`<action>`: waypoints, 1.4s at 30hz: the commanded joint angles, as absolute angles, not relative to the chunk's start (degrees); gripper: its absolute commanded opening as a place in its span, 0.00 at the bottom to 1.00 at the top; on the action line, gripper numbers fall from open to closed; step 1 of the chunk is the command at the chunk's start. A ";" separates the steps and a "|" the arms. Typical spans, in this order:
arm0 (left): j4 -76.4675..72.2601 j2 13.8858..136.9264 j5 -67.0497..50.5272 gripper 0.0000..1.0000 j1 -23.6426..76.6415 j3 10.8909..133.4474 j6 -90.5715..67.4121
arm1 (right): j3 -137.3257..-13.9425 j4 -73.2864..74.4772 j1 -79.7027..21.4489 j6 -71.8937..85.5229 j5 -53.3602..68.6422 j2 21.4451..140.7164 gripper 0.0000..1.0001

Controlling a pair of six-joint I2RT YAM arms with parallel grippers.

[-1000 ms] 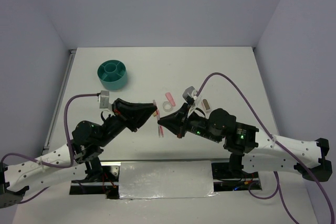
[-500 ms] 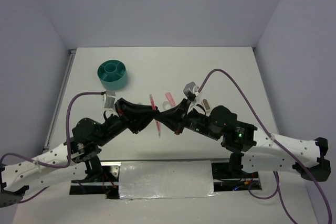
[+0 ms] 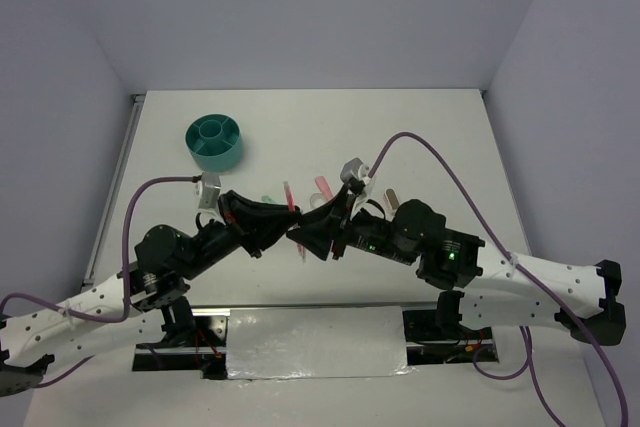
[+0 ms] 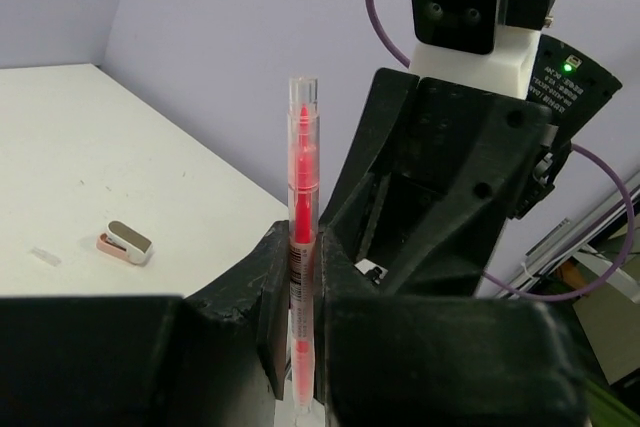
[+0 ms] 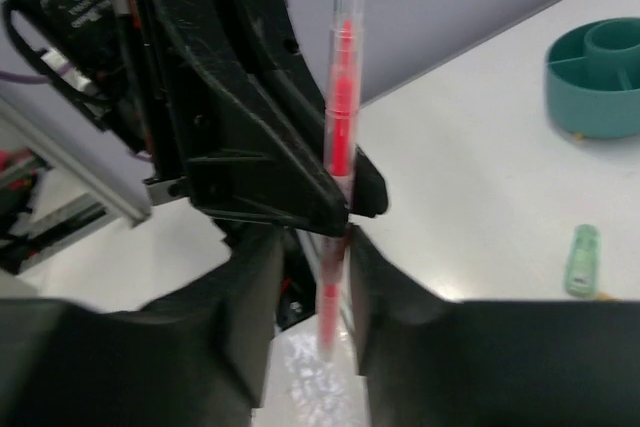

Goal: Sort the stationery into containers
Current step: Close the pen cap on the pen.

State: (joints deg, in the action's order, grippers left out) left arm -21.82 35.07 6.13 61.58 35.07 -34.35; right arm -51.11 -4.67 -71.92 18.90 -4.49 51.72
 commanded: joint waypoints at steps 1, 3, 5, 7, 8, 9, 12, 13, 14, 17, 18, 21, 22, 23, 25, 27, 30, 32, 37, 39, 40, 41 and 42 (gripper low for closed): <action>-21.97 35.95 2.99 0.00 61.87 36.74 -33.05 | -53.79 -8.71 -72.51 19.16 1.58 52.29 0.45; -22.24 36.04 2.37 0.00 61.79 36.83 -33.22 | -53.62 -8.53 -72.42 19.25 1.67 52.38 0.49; -22.24 35.86 2.37 0.00 61.79 36.83 -33.22 | -53.53 -8.52 -72.33 19.42 2.19 52.47 0.51; -22.24 36.03 2.20 0.00 61.79 36.91 -33.13 | -53.26 -8.88 -72.42 19.42 2.37 52.56 0.48; -22.24 36.12 2.20 0.00 61.79 36.91 -33.31 | -53.17 -9.05 -72.42 19.42 2.29 52.56 0.46; -22.32 36.21 2.11 0.00 61.79 36.91 -33.40 | -53.43 -8.97 -72.42 19.42 2.11 52.65 0.41; -22.94 36.39 2.02 0.00 61.79 36.74 -34.10 | -53.88 -8.88 -72.33 18.99 1.85 53.08 0.38; -23.20 36.39 2.11 0.00 61.79 36.65 -34.19 | -53.96 -8.96 -72.51 18.90 1.85 53.26 0.38; -23.29 36.39 2.11 0.00 61.87 36.56 -34.45 | -54.14 -8.96 -72.42 18.72 1.93 53.61 0.39; -24.16 36.21 2.20 0.00 61.79 36.21 -34.98 | -54.14 -9.14 -72.42 18.63 2.11 54.05 0.39; -24.52 36.04 2.20 0.00 61.79 36.04 -35.33 | -53.97 -9.40 -72.42 18.55 2.20 54.31 0.39; -25.13 36.12 1.76 0.00 61.79 35.86 -35.77 | -53.35 -10.19 -72.42 18.55 1.67 54.49 0.27; -25.31 36.12 1.50 0.00 61.79 35.95 -35.77 | -53.00 -10.28 -72.42 18.63 0.97 54.23 0.17; -25.31 36.21 1.49 0.00 61.79 35.95 -35.68 | -53.00 -10.37 -72.42 18.63 0.62 54.05 0.00; -24.79 36.12 1.67 0.00 61.79 35.77 -35.68 | -52.82 -10.28 -72.42 18.63 0.09 53.70 0.00; -24.70 35.60 2.28 0.15 61.79 35.25 -35.33 | -52.74 -10.02 -72.42 18.63 0.09 53.35 0.00; -23.12 34.54 3.60 0.53 61.79 35.59 -34.63 | -52.38 -9.32 -72.42 18.72 -1.22 53.17 0.00; -20.76 34.10 4.57 0.77 61.79 36.64 -33.84 | -51.95 -9.05 -72.33 18.81 -1.58 53.00 0.00; -14.25 34.89 5.53 0.81 61.79 43.76 -28.13 | -52.21 -7.91 -72.42 19.25 -1.67 53.52 0.00; -12.40 35.68 5.80 0.81 61.79 46.57 -25.58 | -52.73 -7.74 -72.42 19.07 -0.53 54.05 0.00; -11.87 35.94 5.97 0.80 61.79 47.37 -25.05 | -52.82 -7.39 -72.42 19.07 -0.44 54.23 0.00; -11.52 36.47 5.80 0.79 61.79 48.77 -24.00 | -53.00 -7.21 -72.42 19.07 -0.44 54.40 0.00; -10.73 36.82 6.06 0.78 61.79 49.48 -23.56 | -53.26 -7.21 -72.42 19.07 -0.27 54.58 0.00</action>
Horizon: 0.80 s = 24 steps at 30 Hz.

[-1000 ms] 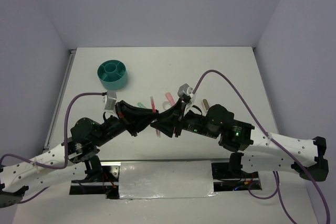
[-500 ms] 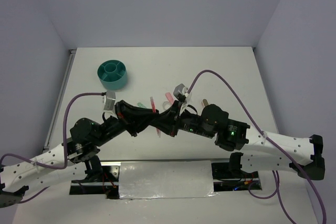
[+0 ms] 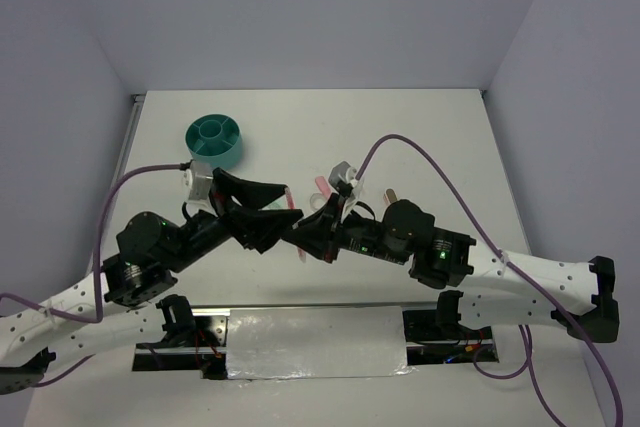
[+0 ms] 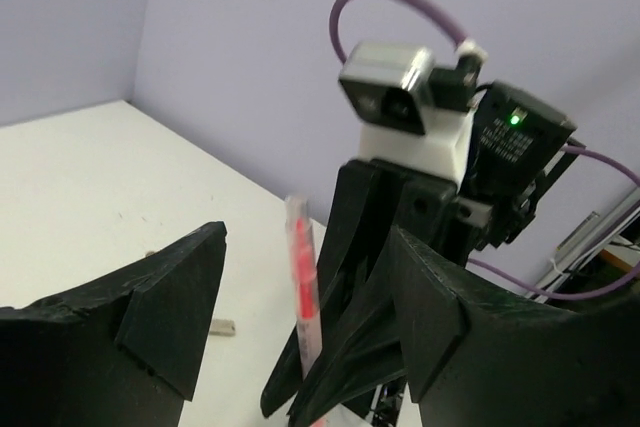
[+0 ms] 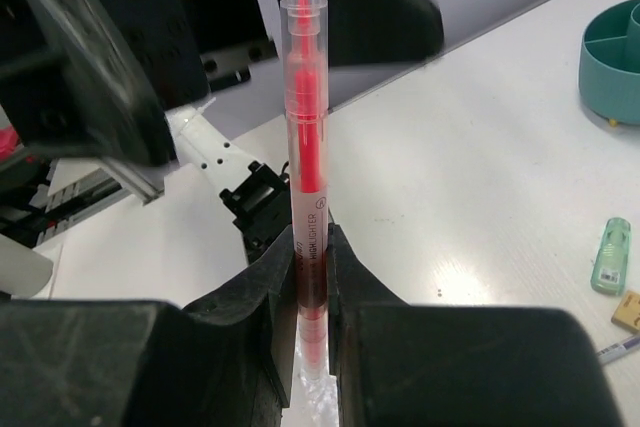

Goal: Sort the stationery into containers
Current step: Close the pen cap on the pen.

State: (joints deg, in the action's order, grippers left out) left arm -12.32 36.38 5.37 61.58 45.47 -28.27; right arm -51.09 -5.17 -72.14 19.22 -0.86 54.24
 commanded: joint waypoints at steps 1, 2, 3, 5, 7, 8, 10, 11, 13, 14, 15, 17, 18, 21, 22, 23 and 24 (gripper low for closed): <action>-10.37 37.09 6.50 0.77 61.79 49.92 -23.47 | -53.26 -7.21 -72.42 19.07 -0.26 54.67 0.00; -10.02 37.61 7.11 0.75 61.79 50.44 -22.77 | -53.26 -7.21 -72.51 19.07 -0.26 54.75 0.00; -9.58 37.79 7.90 0.74 61.79 51.06 -22.50 | -53.35 -7.29 -72.42 19.16 -0.26 54.84 0.00; -9.06 38.49 8.79 0.70 61.79 51.77 -22.06 | -53.44 -7.12 -72.42 19.16 1.14 54.93 0.00; -8.88 39.11 8.70 0.68 61.79 52.12 -21.97 | -53.70 -6.94 -72.42 18.99 1.93 55.11 0.00; -8.88 39.29 8.79 0.66 61.79 52.21 -21.97 | -53.88 -6.86 -72.51 18.98 2.19 55.19 0.00; -8.70 39.98 8.96 0.61 61.87 52.64 -22.15 | -54.14 -6.59 -72.51 18.90 2.72 55.46 0.00; -8.61 40.25 8.96 0.60 61.79 52.73 -22.15 | -54.23 -6.50 -72.51 18.81 2.81 55.46 0.00; -8.18 41.04 8.70 0.53 61.79 53.00 -22.32 | -54.40 -6.15 -72.42 18.72 2.81 55.55 0.00; -8.09 41.22 8.79 0.47 61.70 53.00 -22.41 | -54.40 -6.15 -72.60 18.72 2.73 55.46 0.00; -8.26 41.31 8.79 0.44 61.70 52.91 -22.50 | -54.40 -6.15 -72.51 18.63 2.64 55.46 0.00; -8.70 41.05 8.88 0.39 61.70 52.21 -22.85 | -54.58 -5.89 -72.51 18.46 2.37 55.37 0.00; -8.88 40.78 8.88 0.32 61.70 51.95 -23.03 | -54.75 -5.45 -72.60 18.37 2.37 55.46 0.00; -9.23 40.08 8.35 0.21 61.70 51.15 -23.64 | -54.93 -5.10 -72.60 18.02 1.58 55.90 0.00; -9.23 39.82 8.09 0.21 61.70 50.98 -23.90 | -54.93 -5.01 -72.60 17.84 1.50 55.99 0.00; -9.14 39.64 8.00 0.21 61.70 50.89 -23.91 | -54.93 -5.10 -72.42 17.84 1.32 56.07 0.00; -8.97 39.55 7.65 0.11 61.70 50.89 -23.91 | -54.84 -5.10 -72.60 17.84 1.41 56.16 0.00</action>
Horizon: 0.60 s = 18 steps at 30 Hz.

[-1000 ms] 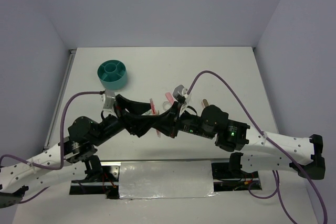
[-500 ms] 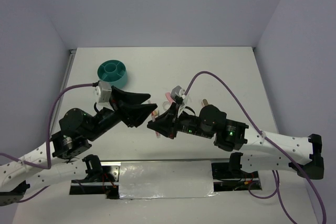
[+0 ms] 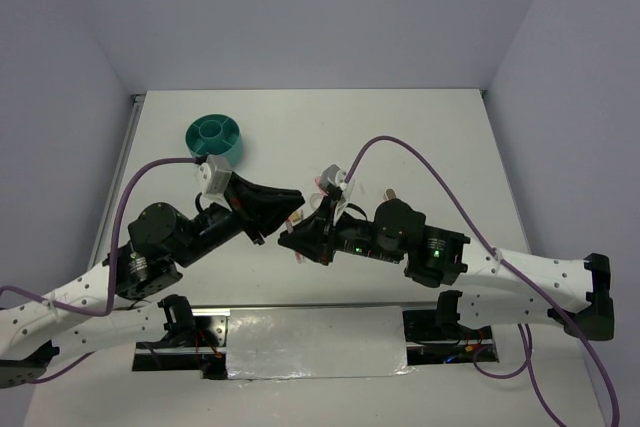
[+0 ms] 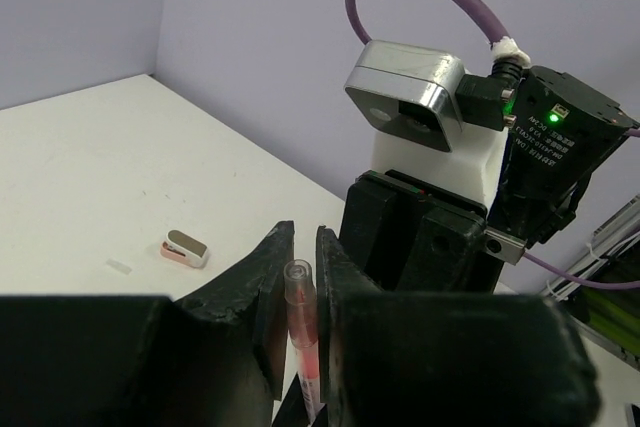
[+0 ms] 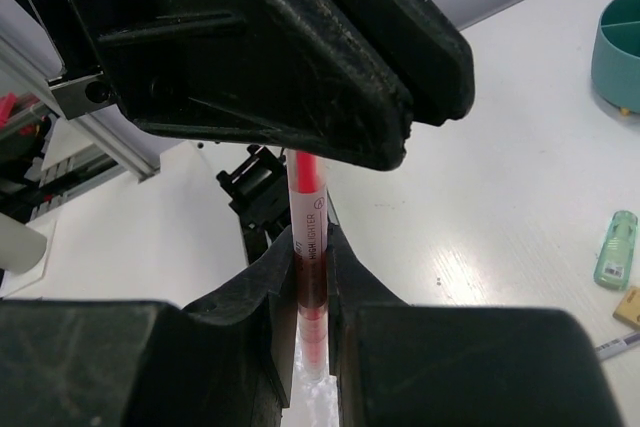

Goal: Sort the stationery into containers
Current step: Close the pen cap on the pen.

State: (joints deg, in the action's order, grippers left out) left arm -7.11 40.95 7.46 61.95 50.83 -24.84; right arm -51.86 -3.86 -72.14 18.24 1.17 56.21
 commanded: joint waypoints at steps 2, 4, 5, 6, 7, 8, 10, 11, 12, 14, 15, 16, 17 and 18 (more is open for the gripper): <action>-8.44 39.55 8.00 0.00 61.70 51.15 -24.17 | -55.11 -5.01 -72.60 17.75 1.41 56.16 0.00; -7.91 39.55 7.74 0.00 61.70 51.24 -24.26 | -55.46 -5.01 -72.51 17.67 1.49 56.16 0.00; -7.91 39.55 7.73 0.10 61.70 51.15 -24.34 | -55.55 -4.84 -72.51 17.58 1.58 56.16 0.00; -8.35 39.29 7.39 0.19 61.70 50.72 -24.26 | -55.72 -4.75 -72.42 17.49 1.67 56.16 0.00; -8.52 39.11 7.30 0.27 61.70 50.54 -24.26 | -55.81 -4.66 -72.51 17.40 1.76 56.08 0.00; -8.53 38.85 7.38 0.37 61.70 50.45 -24.26 | -55.81 -4.66 -72.60 17.40 1.58 55.90 0.00; -8.53 38.67 7.38 0.42 61.70 50.28 -24.43 | -55.64 -4.66 -72.51 17.40 1.41 55.90 0.00; -8.53 38.58 7.47 0.45 61.70 50.19 -24.52 | -55.55 -4.66 -72.51 17.40 1.32 55.81 0.00; -8.53 38.50 7.56 0.48 61.70 50.10 -24.70 | -55.63 -4.66 -72.51 17.49 1.32 55.81 0.00; -8.35 38.50 7.73 0.57 61.70 50.27 -24.61 | -55.55 -4.57 -72.51 17.49 1.32 55.81 0.00; -8.26 38.41 7.91 0.60 61.70 50.45 -24.70 | -55.55 -4.57 -72.51 17.49 1.32 55.72 0.00; -8.17 38.41 8.08 0.63 61.70 50.62 -24.70 | -55.55 -4.48 -72.51 17.49 1.23 55.72 0.00; -8.17 38.23 8.26 0.68 61.70 50.71 -24.70 | -55.63 -4.48 -72.60 17.49 1.23 55.72 0.00; -8.26 38.15 8.44 0.72 61.70 50.89 -24.61 | -55.55 -4.48 -72.60 17.49 1.23 55.64 0.00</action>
State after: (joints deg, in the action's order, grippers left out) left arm -6.22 39.05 7.79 61.91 50.13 -25.39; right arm -52.84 -3.60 -72.14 17.91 1.32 56.47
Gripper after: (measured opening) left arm 0.691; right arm 0.184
